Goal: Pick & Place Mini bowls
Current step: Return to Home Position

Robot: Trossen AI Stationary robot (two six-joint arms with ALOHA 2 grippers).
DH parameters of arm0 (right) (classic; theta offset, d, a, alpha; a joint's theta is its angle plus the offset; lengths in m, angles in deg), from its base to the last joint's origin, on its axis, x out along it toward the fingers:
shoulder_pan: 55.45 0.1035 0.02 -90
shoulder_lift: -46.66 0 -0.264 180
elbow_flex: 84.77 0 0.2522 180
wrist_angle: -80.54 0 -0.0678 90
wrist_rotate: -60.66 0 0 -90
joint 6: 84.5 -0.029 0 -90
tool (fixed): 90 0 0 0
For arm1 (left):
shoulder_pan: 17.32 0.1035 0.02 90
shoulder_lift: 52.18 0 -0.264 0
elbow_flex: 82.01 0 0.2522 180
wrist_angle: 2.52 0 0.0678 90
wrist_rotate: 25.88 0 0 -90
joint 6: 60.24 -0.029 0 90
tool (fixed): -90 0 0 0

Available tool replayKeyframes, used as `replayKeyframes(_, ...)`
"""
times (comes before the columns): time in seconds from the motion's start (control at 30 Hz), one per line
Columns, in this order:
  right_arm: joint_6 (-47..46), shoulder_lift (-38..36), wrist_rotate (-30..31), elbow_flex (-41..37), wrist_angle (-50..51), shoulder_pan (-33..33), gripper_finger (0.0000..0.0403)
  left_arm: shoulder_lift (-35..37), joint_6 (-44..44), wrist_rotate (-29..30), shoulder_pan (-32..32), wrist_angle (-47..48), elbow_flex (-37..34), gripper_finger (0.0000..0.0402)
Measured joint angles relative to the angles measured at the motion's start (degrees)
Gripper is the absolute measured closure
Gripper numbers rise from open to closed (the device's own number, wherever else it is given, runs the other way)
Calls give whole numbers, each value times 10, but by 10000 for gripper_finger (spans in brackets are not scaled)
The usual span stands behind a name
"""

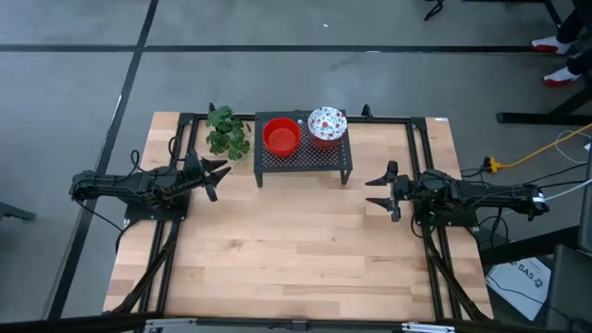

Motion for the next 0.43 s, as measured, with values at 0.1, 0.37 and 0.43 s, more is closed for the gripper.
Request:
replayKeyframes(0.1, 0, 0, 0, 0, 0, 0, 166, 0, 0, 0, 0, 0, 0, 270)
replayKeyframes(0.37, 0, 0, 0, 0, 0, 0, 166, 0, 0, 0, 0, 0, 0, 268)
replayKeyframes(0.43, 0, 0, 0, 0, 0, 0, 166, 0, 0, 0, 0, 0, 0, 267)
